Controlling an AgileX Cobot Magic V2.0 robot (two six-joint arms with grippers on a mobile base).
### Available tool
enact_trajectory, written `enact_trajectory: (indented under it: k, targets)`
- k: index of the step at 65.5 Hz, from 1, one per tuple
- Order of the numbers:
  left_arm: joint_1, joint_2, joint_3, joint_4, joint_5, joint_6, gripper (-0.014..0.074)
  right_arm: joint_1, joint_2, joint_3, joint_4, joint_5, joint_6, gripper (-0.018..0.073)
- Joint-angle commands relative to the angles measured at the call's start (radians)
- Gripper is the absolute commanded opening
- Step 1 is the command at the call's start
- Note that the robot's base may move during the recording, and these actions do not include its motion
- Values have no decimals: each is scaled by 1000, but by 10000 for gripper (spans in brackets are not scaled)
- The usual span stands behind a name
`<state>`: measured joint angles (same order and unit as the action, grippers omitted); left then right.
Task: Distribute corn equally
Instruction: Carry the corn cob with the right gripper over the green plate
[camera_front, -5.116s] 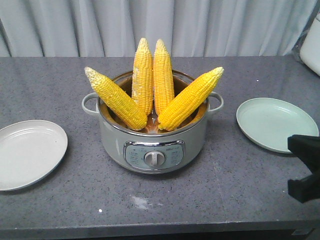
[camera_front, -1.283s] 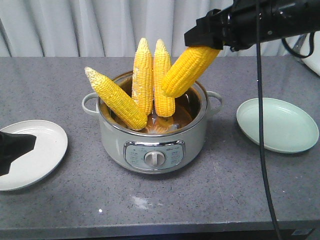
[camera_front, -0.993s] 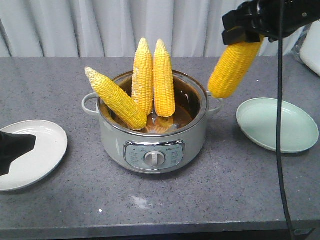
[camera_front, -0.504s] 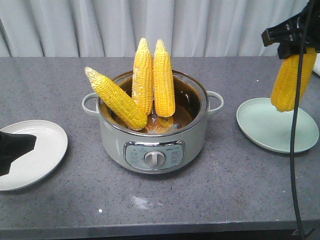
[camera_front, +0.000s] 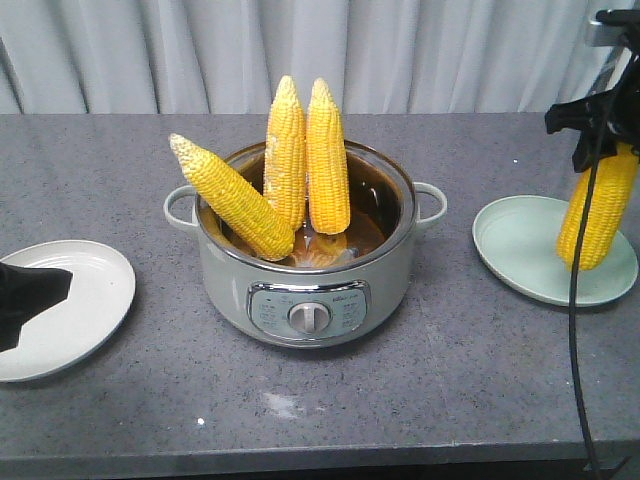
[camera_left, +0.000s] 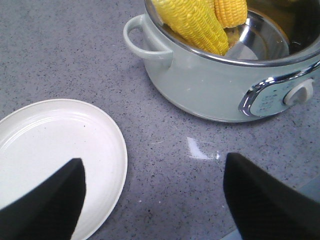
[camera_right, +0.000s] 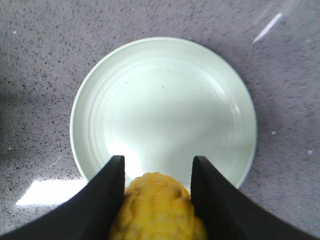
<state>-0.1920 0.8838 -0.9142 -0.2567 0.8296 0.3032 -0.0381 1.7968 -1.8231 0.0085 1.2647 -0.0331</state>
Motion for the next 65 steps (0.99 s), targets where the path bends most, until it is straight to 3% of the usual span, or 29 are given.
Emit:
enact_trajectory:
  k: [1, 14, 46, 65]
  targets:
    - [-5, -4, -32, -22, -51, -3, 536, -7, -9, -27, 7, 22, -18, 209]
    - [-5, -4, -32, -22, -51, -3, 536, -7, 68, -27, 3, 14, -26, 226]
    - [-5, -4, -32, -22, -51, -3, 536, -7, 146, -27, 2, -130, -30, 466]
    - [-5, -4, -32, -22, -51, -3, 536, -7, 148, -27, -1, -156, -30, 523]
